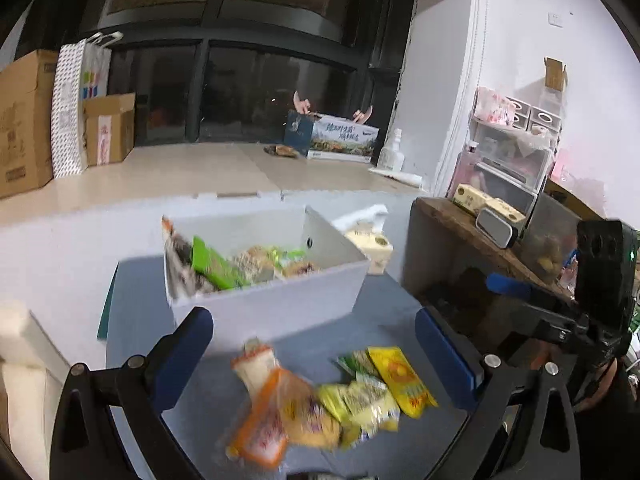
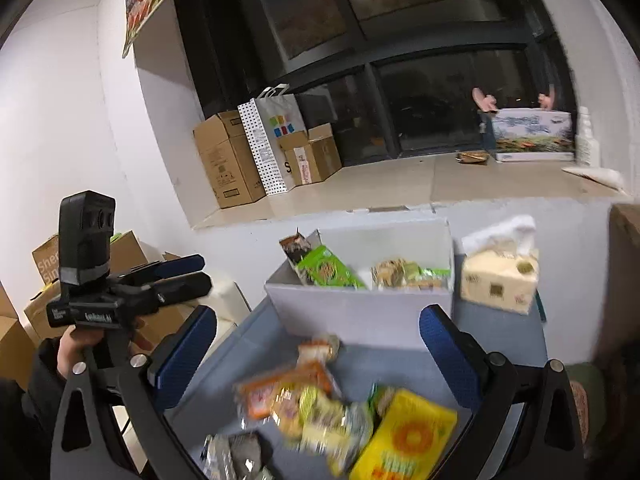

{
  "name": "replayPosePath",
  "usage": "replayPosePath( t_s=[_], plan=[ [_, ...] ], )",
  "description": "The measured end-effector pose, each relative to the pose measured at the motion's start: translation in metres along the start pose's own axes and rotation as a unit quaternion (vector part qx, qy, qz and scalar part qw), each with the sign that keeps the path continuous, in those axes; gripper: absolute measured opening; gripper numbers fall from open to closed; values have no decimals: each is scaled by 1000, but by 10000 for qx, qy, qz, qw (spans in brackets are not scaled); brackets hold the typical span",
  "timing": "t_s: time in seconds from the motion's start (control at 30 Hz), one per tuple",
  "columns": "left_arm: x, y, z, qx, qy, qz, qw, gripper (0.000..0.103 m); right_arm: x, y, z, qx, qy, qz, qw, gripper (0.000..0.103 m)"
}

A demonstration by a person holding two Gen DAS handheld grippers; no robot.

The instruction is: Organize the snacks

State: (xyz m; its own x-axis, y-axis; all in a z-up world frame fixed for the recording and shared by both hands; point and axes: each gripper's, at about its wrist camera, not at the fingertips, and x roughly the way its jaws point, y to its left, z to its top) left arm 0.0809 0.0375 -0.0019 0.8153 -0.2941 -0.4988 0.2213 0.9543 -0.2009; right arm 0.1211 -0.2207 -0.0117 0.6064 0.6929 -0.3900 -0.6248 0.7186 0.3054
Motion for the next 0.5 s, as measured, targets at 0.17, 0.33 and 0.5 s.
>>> replayPosePath(
  t_s=[0.17, 0.33, 0.5],
  plan=[
    [-11, -5, -32, -294, 125, -269, 9991, 103, -23, -5, -44, 242, 178, -269, 9992, 103],
    [-13, -14, -57, -266, 224, -147, 9993, 103, -37, -24, -74, 618, 260, -547, 9962, 103],
    [-13, -15, -77, -378, 405, -223, 9982, 103, -42, -36, -88, 699, 477, -719, 9938, 103]
  ],
)
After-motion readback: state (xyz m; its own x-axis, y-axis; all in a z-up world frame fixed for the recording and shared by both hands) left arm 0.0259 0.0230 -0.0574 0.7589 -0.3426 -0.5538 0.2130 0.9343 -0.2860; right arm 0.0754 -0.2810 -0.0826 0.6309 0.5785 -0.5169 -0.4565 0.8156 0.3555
